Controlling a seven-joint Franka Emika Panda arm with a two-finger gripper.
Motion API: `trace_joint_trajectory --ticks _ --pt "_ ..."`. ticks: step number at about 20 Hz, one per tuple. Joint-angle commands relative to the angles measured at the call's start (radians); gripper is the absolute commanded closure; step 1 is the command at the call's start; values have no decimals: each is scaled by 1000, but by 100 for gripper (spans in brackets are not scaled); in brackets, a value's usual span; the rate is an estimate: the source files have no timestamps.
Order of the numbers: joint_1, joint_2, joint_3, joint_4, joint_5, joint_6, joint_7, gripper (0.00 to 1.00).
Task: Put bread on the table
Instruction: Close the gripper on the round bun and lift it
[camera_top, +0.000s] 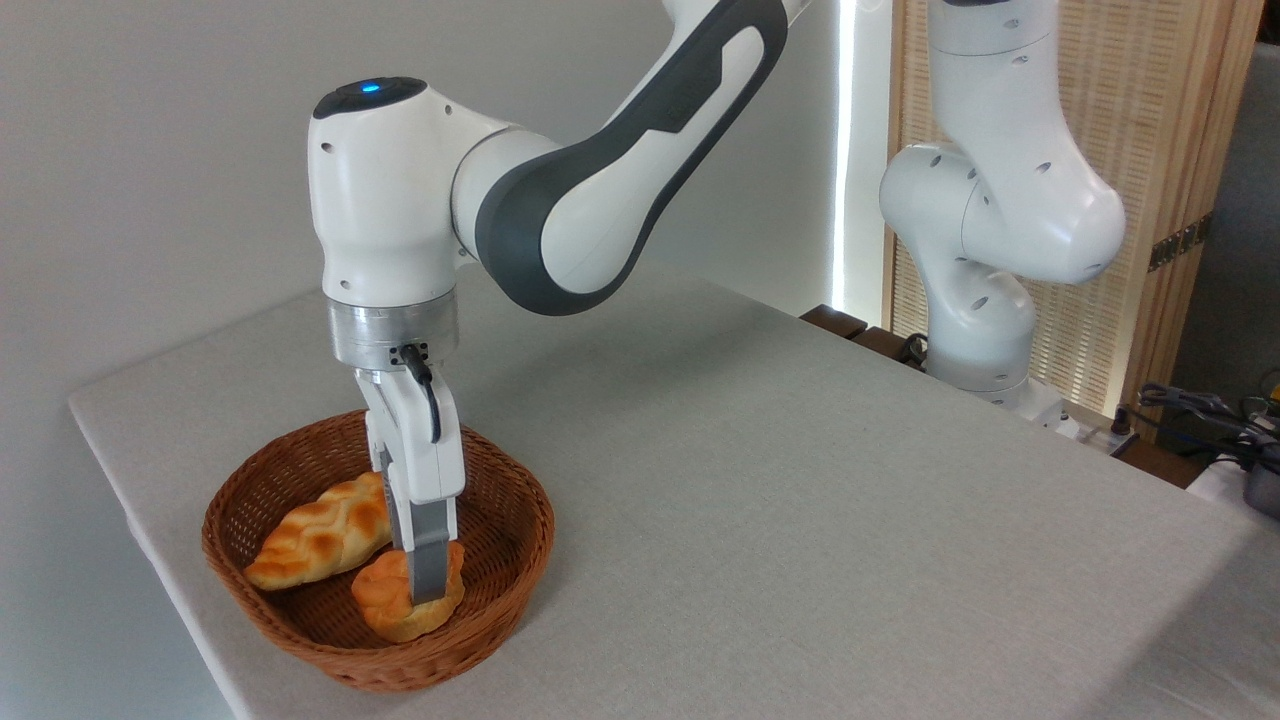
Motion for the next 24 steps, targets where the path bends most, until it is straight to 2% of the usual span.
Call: trace_joint_trajectory --ticks 1,7,9,10,15,18,21,24 --pt "3 3 1 -5 2 28 -1 76" --pt "2 -9 -1 0 1 19 -1 76" --pt "2 -27 -1 3 -27 2 -7 76" --pt "2 -41 -1 6 -67 -22 -13 76" --pt "3 -72 1 44 -122 -116 -16 76" --pt "5 -79 1 86 -193 -156 -40 76" --pt "5 -101 3 110 -203 -158 -45 76" --pt "8 -158 7 112 -203 -173 -47 75"
